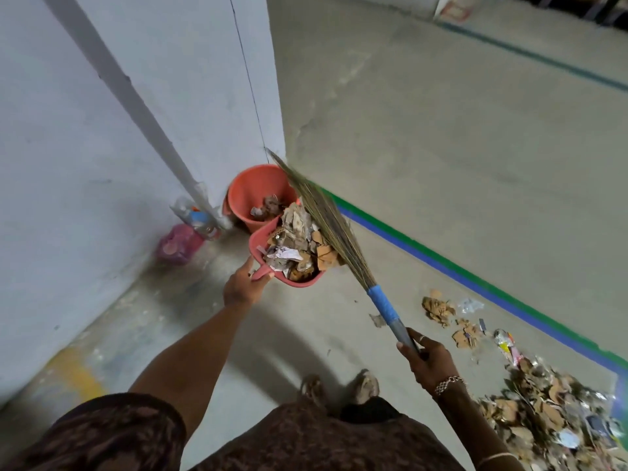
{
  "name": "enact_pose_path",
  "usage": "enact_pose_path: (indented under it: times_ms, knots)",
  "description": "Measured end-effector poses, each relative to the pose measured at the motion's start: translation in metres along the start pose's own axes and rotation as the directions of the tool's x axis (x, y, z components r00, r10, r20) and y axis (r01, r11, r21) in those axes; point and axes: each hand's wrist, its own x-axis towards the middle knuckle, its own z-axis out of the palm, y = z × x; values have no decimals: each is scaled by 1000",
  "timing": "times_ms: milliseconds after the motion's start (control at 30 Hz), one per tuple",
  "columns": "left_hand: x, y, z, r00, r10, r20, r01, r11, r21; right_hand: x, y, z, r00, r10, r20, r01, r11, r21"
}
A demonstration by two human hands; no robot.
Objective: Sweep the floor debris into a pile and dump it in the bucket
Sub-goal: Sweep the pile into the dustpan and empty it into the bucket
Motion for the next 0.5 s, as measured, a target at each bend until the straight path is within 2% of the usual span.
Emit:
enact_pose_path:
  times_ms: [367,500]
  knots:
    - [106,9,-30,995,14,-101,-15,1000,-10,130,-69,19,997,-4,77,5,1000,-8]
    - [143,21,-49,985,-50,-168,54,998,20,187,-98,18,993,-21,116,23,1000,-16]
